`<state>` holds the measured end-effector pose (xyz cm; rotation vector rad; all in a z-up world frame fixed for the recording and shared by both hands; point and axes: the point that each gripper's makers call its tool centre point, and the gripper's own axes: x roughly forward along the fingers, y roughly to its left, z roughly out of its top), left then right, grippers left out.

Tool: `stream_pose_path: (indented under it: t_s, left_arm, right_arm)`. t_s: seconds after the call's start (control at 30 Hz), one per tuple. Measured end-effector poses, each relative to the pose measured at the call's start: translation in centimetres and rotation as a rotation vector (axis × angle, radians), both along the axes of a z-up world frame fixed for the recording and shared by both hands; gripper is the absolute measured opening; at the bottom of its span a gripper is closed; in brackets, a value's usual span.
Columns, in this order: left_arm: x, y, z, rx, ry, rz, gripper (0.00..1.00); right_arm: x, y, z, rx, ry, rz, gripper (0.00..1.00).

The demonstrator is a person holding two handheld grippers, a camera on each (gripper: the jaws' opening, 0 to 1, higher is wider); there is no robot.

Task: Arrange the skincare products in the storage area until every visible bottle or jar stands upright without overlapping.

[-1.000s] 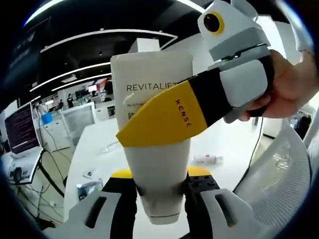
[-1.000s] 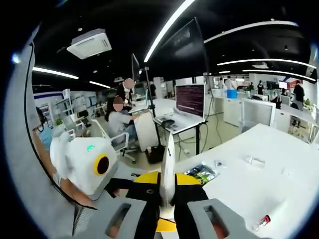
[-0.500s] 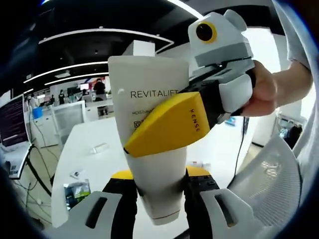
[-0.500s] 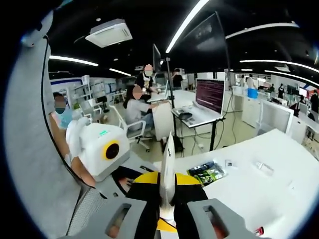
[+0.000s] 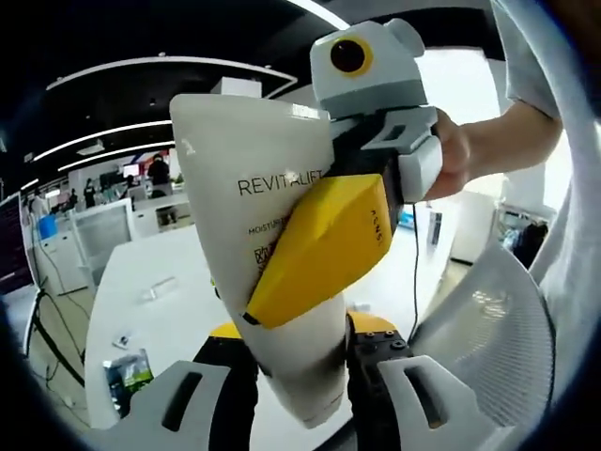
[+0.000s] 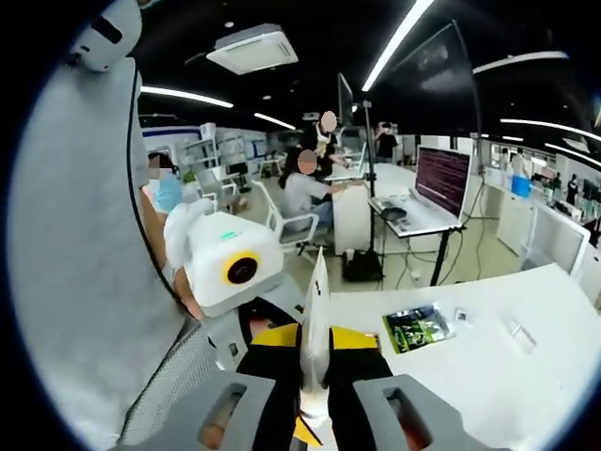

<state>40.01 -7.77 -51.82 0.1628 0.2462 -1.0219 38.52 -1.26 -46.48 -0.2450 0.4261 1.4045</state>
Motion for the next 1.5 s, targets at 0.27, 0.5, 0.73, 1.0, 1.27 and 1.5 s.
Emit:
stream_pose_path:
  t_s: [0.27, 0.5, 0.73, 1.0, 1.27, 1.5]
  left_arm:
    - [-2.2, -1.0, 0.7, -0.013, -0.03, -0.132, 0.32]
    - [-2.8, -1.2, 0.4, -0.006, -0.01, -0.195, 0.26]
    - [-3.4, -1.2, 0.3, -0.021, 0.036, -0.22, 0.19]
    - [-3.7, -1.2, -0.8, 0.027, 0.065, -0.236, 0.16]
    - [-3.6, -1.3, -1.3, 0.057, 0.069, -0.232, 0.15]
    - [-3.3, -1.1, -1.4, 0.062, 0.071, -0.212, 0.15]
  right_arm:
    - [-2.5, -0.1, 0.5, 0.009, 0.012, 0.181, 0.0]
    - [-3.4, 0.0, 0.5, 0.022, 0.013, 0.247, 0.0]
    - [-4.0, 0.2, 0.4, 0.034, 0.007, 0.303, 0.03]
    - [-4.1, 0.0, -0.5, 0.002, 0.04, 0.293, 0.07]
    - [-4.0, -0.4, -1.3, -0.094, 0.086, 0.288, 0.09]
    - [-3.7, -1.1, -2.1, -0.231, 0.054, 0.302, 0.1]
